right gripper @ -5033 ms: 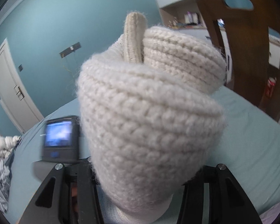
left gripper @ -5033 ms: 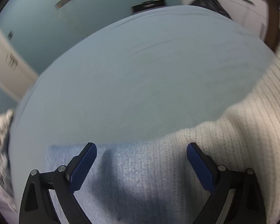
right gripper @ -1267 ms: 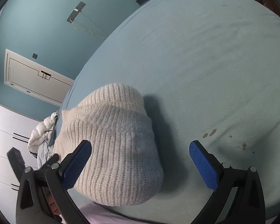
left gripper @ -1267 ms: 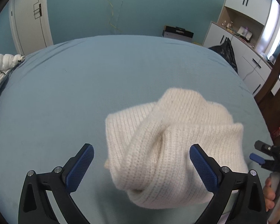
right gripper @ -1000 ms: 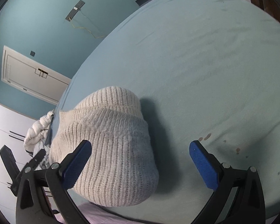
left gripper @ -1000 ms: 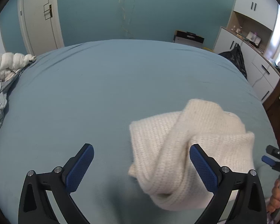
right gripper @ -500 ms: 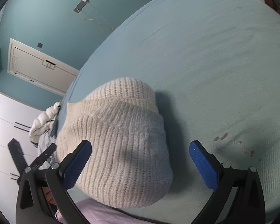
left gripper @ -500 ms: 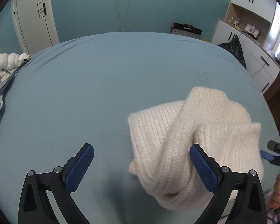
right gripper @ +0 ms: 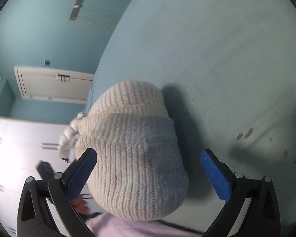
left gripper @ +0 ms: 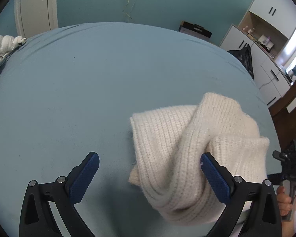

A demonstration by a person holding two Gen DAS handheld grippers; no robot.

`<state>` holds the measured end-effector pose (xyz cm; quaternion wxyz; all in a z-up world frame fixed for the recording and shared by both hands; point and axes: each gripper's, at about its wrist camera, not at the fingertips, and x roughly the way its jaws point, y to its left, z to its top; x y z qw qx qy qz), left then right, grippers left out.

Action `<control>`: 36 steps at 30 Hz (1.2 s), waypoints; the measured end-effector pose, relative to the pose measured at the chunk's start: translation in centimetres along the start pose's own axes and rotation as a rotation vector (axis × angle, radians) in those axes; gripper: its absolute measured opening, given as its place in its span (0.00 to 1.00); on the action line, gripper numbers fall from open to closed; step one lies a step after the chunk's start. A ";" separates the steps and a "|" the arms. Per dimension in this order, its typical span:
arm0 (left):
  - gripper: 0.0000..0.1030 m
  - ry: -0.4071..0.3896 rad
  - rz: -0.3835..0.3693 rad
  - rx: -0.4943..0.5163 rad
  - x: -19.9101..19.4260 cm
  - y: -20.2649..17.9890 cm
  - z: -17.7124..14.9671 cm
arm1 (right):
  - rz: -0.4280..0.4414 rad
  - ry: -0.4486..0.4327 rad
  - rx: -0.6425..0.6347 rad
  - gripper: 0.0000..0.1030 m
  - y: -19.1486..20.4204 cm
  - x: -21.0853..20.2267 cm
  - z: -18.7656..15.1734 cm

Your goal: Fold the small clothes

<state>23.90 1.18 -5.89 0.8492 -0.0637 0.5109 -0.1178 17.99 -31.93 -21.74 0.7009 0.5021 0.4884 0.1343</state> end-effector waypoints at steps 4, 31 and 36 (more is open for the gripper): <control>1.00 -0.005 -0.034 -0.014 -0.4 0.4 0.2 | 0.080 0.062 0.080 0.99 -1.4 1.0 0.0; 1.00 0.309 -0.679 -0.492 12.7 5.1 -4.1 | 0.296 0.175 0.229 1.00 -4.3 5.1 -1.9; 1.00 0.320 -0.689 -0.504 13.6 4.5 -4.2 | 0.306 0.160 0.243 1.00 -4.3 5.4 -2.1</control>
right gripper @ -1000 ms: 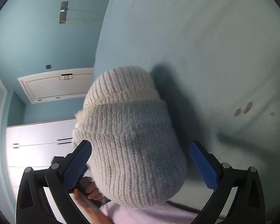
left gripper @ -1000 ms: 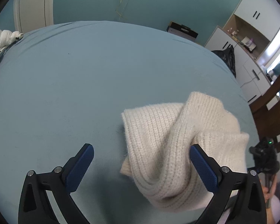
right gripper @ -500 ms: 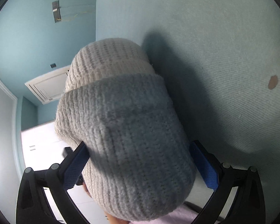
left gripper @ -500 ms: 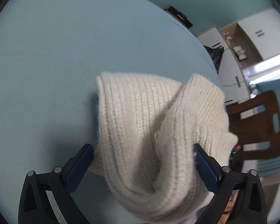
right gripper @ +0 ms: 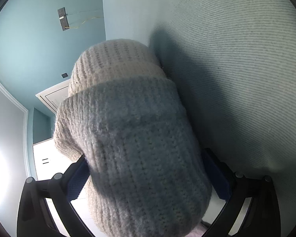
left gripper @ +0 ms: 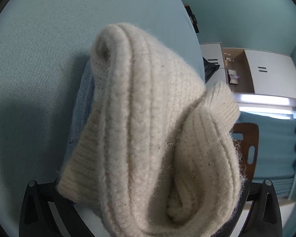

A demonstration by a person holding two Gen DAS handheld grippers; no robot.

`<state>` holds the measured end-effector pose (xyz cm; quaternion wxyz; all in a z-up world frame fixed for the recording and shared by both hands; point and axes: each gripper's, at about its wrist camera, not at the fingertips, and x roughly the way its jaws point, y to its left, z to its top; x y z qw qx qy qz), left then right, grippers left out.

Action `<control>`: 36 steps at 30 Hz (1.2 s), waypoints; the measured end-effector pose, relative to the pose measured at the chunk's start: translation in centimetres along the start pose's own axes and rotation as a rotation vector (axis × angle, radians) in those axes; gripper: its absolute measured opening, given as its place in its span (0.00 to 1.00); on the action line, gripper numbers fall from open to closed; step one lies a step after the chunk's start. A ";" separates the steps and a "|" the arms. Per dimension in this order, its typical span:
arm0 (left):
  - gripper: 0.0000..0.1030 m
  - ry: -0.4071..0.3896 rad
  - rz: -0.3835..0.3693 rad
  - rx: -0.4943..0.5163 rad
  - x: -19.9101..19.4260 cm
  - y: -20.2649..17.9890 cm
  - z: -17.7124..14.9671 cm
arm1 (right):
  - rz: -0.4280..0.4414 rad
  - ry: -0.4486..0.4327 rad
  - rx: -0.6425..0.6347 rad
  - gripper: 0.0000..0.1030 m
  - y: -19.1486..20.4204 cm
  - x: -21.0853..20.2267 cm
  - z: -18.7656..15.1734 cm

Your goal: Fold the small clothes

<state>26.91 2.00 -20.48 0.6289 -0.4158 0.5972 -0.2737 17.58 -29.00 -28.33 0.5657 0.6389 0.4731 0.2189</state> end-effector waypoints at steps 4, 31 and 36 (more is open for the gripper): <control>1.00 0.028 0.035 0.077 1.4 -3.0 0.6 | -0.006 0.015 -0.003 1.00 -0.4 -0.2 -0.3; 1.00 -0.029 0.093 0.179 7.7 -12.0 13.2 | -0.300 -0.089 -0.348 0.99 14.9 2.6 13.5; 1.00 -0.029 0.145 0.131 6.2 -12.2 12.5 | -0.230 -0.071 -0.229 1.00 12.2 0.7 13.7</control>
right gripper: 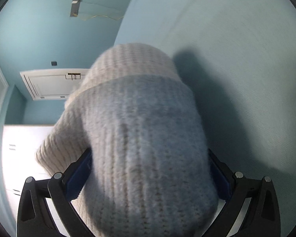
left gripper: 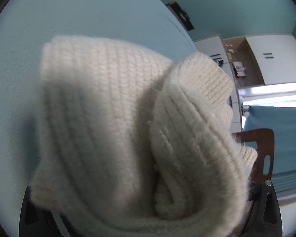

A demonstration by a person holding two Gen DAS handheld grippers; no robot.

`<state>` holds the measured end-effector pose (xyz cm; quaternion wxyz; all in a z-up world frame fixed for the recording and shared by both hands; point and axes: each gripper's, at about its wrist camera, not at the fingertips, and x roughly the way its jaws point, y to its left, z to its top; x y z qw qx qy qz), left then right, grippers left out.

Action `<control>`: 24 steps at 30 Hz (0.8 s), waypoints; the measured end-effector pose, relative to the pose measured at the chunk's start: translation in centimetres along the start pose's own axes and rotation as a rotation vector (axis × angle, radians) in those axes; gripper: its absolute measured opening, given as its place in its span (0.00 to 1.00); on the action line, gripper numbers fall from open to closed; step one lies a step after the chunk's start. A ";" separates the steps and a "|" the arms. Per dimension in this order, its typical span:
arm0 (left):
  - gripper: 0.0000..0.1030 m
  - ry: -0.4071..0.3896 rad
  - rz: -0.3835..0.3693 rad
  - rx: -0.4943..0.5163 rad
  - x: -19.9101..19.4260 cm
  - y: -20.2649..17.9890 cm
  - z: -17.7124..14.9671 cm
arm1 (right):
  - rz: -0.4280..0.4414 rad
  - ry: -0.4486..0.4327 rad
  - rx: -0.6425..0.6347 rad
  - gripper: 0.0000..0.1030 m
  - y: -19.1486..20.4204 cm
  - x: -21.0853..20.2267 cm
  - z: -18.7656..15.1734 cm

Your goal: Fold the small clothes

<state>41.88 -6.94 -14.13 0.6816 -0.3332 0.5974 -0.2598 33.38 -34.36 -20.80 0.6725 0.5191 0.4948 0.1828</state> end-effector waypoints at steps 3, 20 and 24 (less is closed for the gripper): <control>1.00 -0.092 0.177 0.035 -4.2 -1.6 -0.9 | -0.127 -0.060 -0.031 0.99 1.3 -3.4 -1.3; 1.00 -0.584 0.852 0.698 -20.7 -14.7 -27.8 | -0.813 -0.445 -0.807 0.99 16.4 -19.0 -30.1; 1.00 -0.597 0.847 0.749 -19.8 -14.7 -32.4 | -0.863 -0.567 -0.896 0.99 15.5 -19.5 -35.0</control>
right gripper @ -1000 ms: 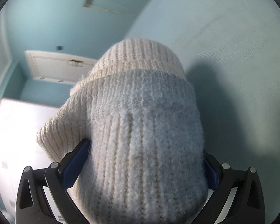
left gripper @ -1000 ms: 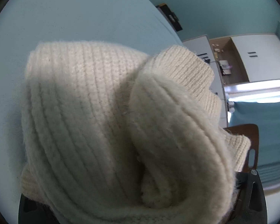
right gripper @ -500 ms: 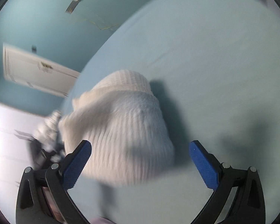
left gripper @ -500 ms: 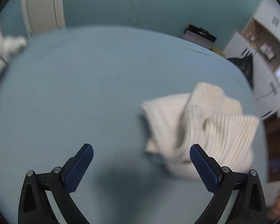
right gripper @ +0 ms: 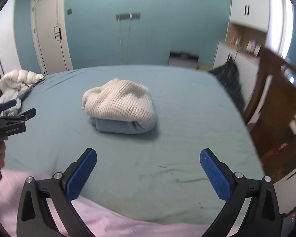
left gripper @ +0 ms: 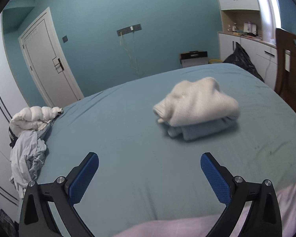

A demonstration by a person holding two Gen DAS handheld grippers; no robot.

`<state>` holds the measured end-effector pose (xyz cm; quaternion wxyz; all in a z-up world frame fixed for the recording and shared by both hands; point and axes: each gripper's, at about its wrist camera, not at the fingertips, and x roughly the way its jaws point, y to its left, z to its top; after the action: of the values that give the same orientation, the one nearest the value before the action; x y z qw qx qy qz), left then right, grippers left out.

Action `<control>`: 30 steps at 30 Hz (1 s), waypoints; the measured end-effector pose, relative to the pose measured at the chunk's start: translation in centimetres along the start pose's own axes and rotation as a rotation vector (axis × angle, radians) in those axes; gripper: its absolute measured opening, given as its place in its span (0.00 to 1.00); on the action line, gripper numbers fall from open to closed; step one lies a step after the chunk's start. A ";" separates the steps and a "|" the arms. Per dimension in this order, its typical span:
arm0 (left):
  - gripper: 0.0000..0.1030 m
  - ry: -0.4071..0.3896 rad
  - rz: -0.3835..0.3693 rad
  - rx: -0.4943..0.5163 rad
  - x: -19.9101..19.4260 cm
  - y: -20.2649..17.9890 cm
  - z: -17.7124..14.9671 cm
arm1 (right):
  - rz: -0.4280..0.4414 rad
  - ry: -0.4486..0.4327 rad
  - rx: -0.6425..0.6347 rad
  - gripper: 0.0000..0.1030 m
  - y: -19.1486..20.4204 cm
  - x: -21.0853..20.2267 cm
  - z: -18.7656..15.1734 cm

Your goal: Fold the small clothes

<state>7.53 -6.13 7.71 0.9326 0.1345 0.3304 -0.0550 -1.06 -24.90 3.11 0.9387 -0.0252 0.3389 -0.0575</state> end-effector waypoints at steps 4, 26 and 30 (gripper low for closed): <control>1.00 -0.087 -0.024 -0.009 -3.0 -1.3 -3.3 | -0.025 -0.064 -0.004 0.99 1.3 -1.4 -2.1; 1.00 -0.132 0.010 -0.047 -1.1 -1.6 -8.4 | 0.045 -0.115 0.150 0.99 0.4 0.6 -4.8; 1.00 -0.114 -0.005 -0.020 -0.4 -2.3 -8.4 | 0.040 -0.086 0.123 0.99 1.5 2.1 -4.8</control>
<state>1.73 -5.90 1.18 0.9511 0.1207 0.2776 -0.0617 -2.42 -23.68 -2.02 0.9532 0.0367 0.2944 -0.0582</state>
